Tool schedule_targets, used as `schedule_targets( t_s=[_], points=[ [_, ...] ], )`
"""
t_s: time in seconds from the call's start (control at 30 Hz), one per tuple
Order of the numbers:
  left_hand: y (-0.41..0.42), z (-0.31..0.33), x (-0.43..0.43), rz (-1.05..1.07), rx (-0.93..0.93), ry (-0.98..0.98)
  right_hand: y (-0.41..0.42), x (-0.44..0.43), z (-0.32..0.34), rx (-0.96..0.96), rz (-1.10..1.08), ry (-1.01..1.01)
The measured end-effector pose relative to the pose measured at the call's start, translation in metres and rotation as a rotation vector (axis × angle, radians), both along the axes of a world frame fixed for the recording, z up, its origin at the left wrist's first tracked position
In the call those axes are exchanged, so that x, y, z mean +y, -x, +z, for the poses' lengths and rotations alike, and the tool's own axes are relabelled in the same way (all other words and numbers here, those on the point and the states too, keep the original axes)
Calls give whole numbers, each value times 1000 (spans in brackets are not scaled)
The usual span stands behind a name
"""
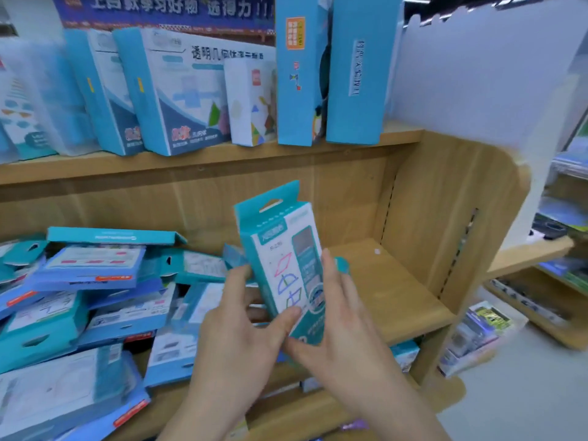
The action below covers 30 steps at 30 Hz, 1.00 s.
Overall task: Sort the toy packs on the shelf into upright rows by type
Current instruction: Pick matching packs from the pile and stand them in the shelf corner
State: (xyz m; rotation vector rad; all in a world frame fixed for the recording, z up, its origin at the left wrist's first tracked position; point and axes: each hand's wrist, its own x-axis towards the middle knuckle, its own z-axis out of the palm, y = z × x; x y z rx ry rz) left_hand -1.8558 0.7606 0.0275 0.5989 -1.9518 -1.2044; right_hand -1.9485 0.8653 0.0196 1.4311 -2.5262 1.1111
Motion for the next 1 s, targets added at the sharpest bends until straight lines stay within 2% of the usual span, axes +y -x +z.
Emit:
schedule_targets(
  t_s=[0.17,0.33,0.47,0.57,0.63,0.8,1.0],
  points=[
    [86,-6,23,-224,-43,56,97,29,-12,-91,-221,90],
    [150,-22,22,-239,-204,163,186,26,-33,-116,-364,10],
    [212,-28,2,-178,-343,176,236,0,-42,-144,-364,8],
    [268,-37,-24,-125,-343,-31,257,-21,-50,-170,-345,47],
    [298,-49,-37,-139,-365,-99,267,-29,-59,-179,-326,54],
    [338,-83,-64,-25,-367,-6,283,-24,-87,-206,-272,28],
    [367,-84,-77,12,-415,112,283,-15,-108,-261,-182,-32]
  ],
)
